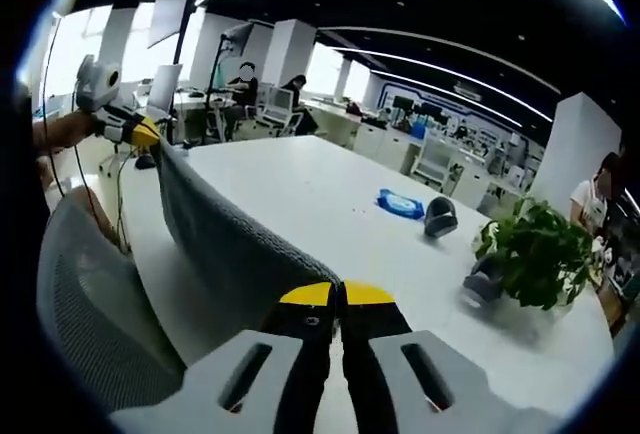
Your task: Fold the towel on the table until its edges align and the towel forms a compact rectangular stack.
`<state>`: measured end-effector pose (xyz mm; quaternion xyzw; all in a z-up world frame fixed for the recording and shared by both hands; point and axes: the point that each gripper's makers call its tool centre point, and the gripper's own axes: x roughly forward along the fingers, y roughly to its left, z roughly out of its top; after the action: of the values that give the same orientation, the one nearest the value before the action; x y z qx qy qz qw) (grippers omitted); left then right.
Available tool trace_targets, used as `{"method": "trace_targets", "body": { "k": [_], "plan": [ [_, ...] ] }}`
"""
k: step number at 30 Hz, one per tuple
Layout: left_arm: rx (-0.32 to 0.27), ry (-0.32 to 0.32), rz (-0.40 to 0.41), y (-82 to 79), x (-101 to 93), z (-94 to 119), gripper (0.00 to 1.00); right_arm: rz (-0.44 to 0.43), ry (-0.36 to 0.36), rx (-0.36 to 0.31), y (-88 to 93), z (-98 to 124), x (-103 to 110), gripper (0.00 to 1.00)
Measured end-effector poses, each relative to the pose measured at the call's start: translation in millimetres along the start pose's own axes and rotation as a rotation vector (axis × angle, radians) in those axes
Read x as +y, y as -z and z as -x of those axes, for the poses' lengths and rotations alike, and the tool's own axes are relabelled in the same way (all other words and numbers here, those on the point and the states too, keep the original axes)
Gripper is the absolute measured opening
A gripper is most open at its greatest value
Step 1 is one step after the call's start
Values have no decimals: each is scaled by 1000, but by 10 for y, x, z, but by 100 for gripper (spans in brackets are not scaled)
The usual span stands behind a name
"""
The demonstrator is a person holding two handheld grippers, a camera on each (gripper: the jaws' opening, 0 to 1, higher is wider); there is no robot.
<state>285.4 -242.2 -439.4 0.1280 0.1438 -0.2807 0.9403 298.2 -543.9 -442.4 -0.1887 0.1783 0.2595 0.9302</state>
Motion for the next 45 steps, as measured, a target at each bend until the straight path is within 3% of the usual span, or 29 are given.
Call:
{"method": "trace_targets", "body": {
  "k": [12,17,26,29,32,45],
  "plan": [
    [81,51,-53,195,98,-326,2,-11,-45,67,228,-328,-80,0],
    [96,65,-34,279,147,-419,2,-7,-64,98,342,-476,-105,0],
    [180,86,-162,471,219,-582,2,1,-103,176,582,-712,-176,0],
    [171,85,-113,465,260,-621,1,-49,-123,147,540,-755,-172,0],
    [182,91,-117,530,266,-699,1,21,-126,189,599,-813,-176,0],
    [225,88,-100,700,399,-938,0,35,-168,231,745,-1181,-229,0]
  ]
}}
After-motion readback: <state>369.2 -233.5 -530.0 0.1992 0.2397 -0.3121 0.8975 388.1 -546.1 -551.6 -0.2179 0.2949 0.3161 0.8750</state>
